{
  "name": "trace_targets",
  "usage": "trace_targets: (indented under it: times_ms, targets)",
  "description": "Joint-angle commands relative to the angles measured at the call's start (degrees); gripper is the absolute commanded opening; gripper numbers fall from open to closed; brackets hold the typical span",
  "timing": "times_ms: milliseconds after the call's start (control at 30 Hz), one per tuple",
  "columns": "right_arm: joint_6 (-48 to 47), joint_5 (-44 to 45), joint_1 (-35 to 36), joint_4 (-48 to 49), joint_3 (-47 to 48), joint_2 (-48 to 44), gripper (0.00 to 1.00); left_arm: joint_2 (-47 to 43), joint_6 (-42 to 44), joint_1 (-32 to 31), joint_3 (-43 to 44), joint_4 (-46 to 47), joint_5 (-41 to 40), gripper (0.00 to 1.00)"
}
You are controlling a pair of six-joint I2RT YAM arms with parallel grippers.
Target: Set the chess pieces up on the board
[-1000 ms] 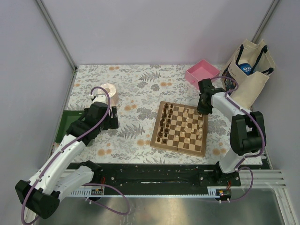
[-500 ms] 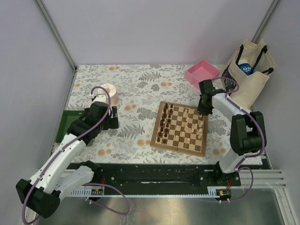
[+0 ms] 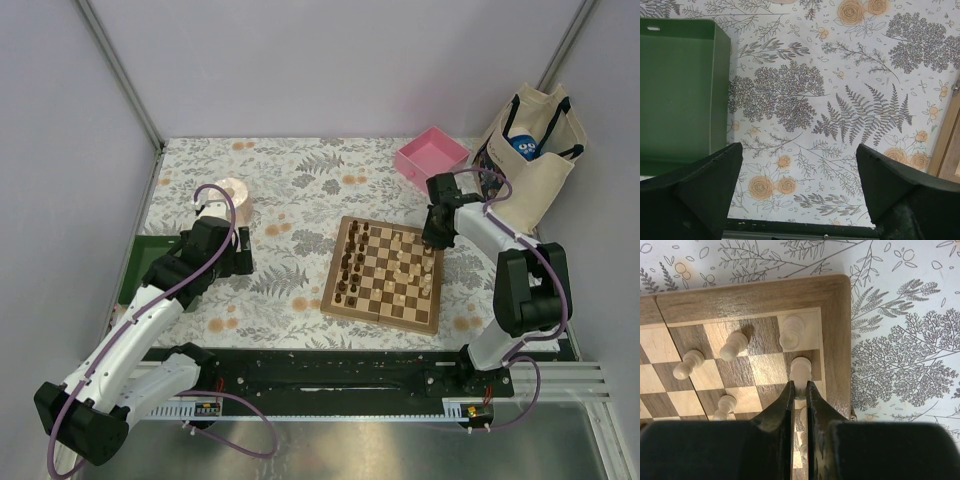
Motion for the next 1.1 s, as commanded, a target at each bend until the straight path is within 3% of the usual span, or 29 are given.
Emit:
trace_targets:
  times_ms: [0, 367, 433, 633, 1067]
  targets:
    - [0.8, -1.1, -0.5, -0.2, -0.9, -3.4, 0.12, 0.2, 0.7, 0.5, 1.0, 2.2, 0.9, 0.99]
    - [0.4, -1.2, -1.0, 0.4, -0.1, -0.8, 0.16, 0.4, 0.7, 0.5, 1.0, 2.2, 0.8, 0.99]
    - [0.4, -1.3, -1.0, 0.7, 0.1, -0.6, 0.24, 0.6, 0.8, 0.5, 1.0, 2.2, 0.9, 0.99]
    - [0.3, -2.6, -1.1, 0.5, 0.4, 0.0, 0.32, 0.5, 0.8, 0.6, 1.0, 2.2, 1.1, 0.99]
    - [-1.3, -0.3, -1.1, -3.7, 4.9, -6.2, 0.42, 0.3, 0.8, 0.6, 1.1, 2.2, 1.2, 0.99]
